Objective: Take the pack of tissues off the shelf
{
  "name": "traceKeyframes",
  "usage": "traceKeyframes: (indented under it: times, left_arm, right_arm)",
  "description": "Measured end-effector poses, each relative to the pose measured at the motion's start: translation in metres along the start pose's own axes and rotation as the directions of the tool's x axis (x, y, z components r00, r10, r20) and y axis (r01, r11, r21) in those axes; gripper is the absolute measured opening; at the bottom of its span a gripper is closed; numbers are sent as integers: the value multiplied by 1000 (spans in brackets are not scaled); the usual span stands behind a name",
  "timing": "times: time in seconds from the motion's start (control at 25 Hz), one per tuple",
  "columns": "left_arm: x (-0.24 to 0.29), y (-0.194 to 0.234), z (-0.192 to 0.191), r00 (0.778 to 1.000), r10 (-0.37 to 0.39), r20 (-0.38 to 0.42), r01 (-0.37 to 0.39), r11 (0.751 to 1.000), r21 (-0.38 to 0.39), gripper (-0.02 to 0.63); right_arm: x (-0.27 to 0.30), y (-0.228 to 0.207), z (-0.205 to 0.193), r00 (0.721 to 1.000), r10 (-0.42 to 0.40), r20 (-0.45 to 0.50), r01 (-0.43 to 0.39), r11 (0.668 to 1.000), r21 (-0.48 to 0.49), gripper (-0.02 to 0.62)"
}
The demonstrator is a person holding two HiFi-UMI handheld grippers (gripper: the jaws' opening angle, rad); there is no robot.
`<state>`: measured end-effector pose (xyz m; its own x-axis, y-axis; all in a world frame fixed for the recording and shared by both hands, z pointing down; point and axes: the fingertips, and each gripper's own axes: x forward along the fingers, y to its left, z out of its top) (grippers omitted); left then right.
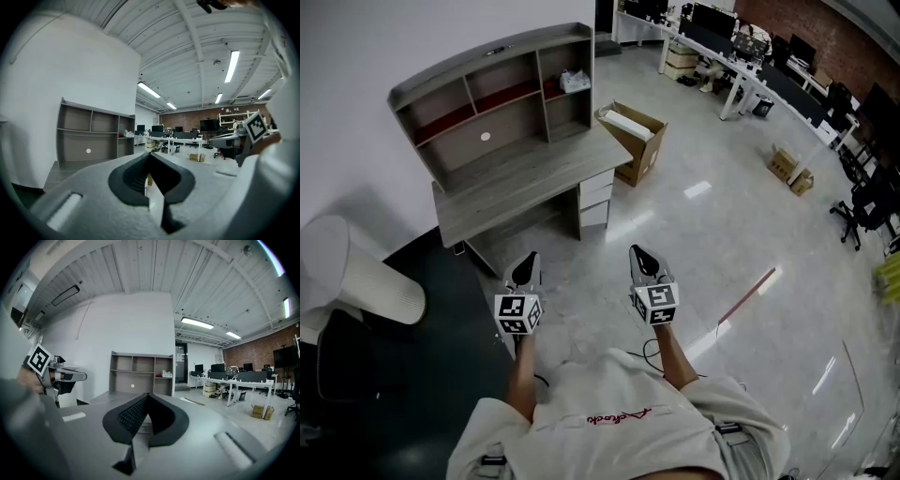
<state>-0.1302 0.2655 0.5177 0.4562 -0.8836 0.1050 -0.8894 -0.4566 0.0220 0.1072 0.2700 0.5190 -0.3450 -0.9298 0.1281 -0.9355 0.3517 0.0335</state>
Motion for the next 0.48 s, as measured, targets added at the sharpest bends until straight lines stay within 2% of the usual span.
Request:
traceKeyframes:
  times: [0.2, 0.48]
  left_arm:
    - [9, -10, 6, 1000, -3, 6, 3, 1000, 3, -2]
    - [23, -36, 0, 1000, 0, -6, 0, 1000, 9, -2]
  right_arm:
    - [-3, -13, 6, 1000, -9, 21, 9, 1000, 11, 8]
    - [-13, -37, -5, 1000, 2, 7, -3, 1000, 8, 8]
